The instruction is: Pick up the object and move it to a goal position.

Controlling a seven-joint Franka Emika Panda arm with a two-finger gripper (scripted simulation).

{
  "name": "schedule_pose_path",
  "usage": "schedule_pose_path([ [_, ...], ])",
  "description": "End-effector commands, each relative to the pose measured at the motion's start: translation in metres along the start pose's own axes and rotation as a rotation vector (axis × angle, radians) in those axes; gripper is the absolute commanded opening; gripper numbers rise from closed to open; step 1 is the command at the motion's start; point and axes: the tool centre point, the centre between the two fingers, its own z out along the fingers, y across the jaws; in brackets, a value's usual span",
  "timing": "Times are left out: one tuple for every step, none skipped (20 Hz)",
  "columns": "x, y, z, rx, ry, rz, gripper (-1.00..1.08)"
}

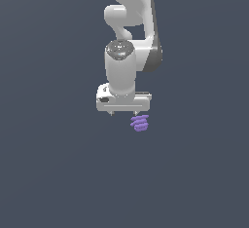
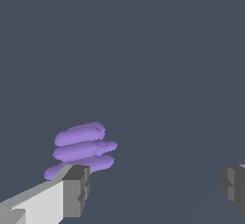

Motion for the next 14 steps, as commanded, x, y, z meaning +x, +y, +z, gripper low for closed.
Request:
schedule_pose_path([
  [0.0,0.0,0.0,0.0,0.0,0.0,1.0],
  [0.0,0.0,0.0,-0.001,0.0,-0.001,1.0],
  [0.0,0.001,0.0,-0.002,0.0,-0.003,1.0],
  [0.0,0.003,0.0,-0.004,0.001,-0.006,1.0],
  [0.001,0.004,0.001,-0.007,0.001,-0.01,1.0],
  [0.001,0.007,0.001,-0.011,0.001,-0.015,1.0],
  [0.002,0.01,0.001,-0.016,0.002,-0.022,1.0],
  [0.002,0.012,0.001,-0.02,0.002,-0.028,1.0],
  [0.002,0.014,0.002,-0.023,0.002,-0.033,1.0],
  [0.003,0.015,0.002,-0.026,0.003,-0.036,1.0],
  [0.003,0.016,0.002,-0.027,0.003,-0.039,1.0],
  [0.003,0.016,0.002,-0.027,0.003,-0.039,1.0],
  [0.003,0.016,0.002,-0.027,0.003,-0.039,1.0],
  [0.003,0.016,0.002,-0.026,0.003,-0.037,1.0],
])
